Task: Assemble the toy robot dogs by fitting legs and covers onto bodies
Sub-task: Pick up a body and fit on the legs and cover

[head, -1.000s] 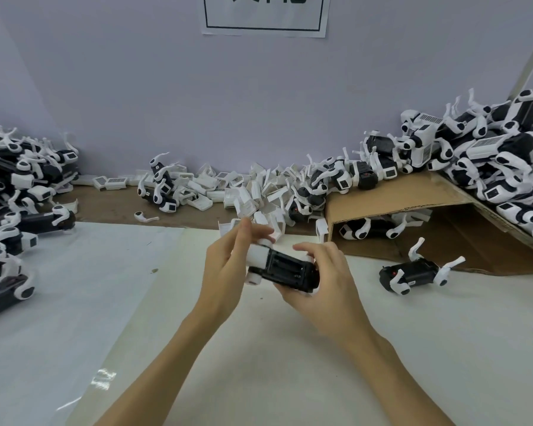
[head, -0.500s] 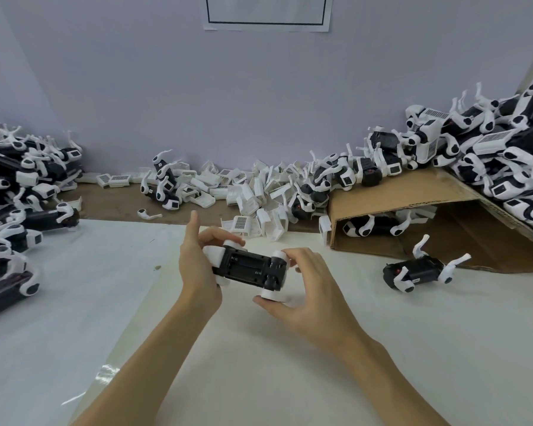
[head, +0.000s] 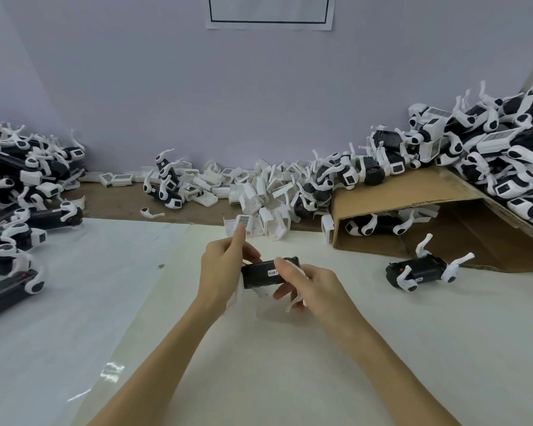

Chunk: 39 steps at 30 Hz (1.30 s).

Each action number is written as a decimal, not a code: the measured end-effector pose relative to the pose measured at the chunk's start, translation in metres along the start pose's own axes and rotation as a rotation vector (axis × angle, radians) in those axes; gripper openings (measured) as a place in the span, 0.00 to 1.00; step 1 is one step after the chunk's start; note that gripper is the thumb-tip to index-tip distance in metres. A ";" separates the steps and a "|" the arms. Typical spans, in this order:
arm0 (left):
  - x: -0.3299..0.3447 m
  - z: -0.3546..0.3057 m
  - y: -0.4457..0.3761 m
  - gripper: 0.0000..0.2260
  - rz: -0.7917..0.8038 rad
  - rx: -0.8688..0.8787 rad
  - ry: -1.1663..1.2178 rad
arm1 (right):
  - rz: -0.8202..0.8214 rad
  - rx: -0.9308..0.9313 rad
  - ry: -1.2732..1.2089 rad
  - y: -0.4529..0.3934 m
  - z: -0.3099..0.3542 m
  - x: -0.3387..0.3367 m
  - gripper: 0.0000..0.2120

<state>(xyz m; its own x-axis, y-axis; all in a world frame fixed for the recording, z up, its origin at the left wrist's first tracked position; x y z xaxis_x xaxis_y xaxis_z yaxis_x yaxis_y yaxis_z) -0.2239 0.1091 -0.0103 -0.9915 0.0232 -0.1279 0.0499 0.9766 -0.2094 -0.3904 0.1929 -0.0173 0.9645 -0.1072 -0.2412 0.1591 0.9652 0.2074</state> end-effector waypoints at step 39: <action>0.013 -0.046 0.041 0.30 0.007 0.777 -0.117 | -0.196 -0.363 0.393 -0.010 -0.016 -0.017 0.34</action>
<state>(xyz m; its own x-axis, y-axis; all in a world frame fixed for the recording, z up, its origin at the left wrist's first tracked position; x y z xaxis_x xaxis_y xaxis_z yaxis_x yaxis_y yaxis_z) -0.2406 0.1591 0.0245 -0.9739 -0.0363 -0.2242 0.1687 0.5457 -0.8208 -0.4118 0.1886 -0.0303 0.7622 -0.2632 -0.5914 0.1783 0.9636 -0.1990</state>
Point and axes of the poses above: each hand's wrist, its own y-axis away from the middle knuckle, its own x-axis out of the palm, z = x × y, the point moved 4 cm from there along -y, towards the middle knuckle, and after that the axes turned 7 degrees about x, right-handed, at the moved point
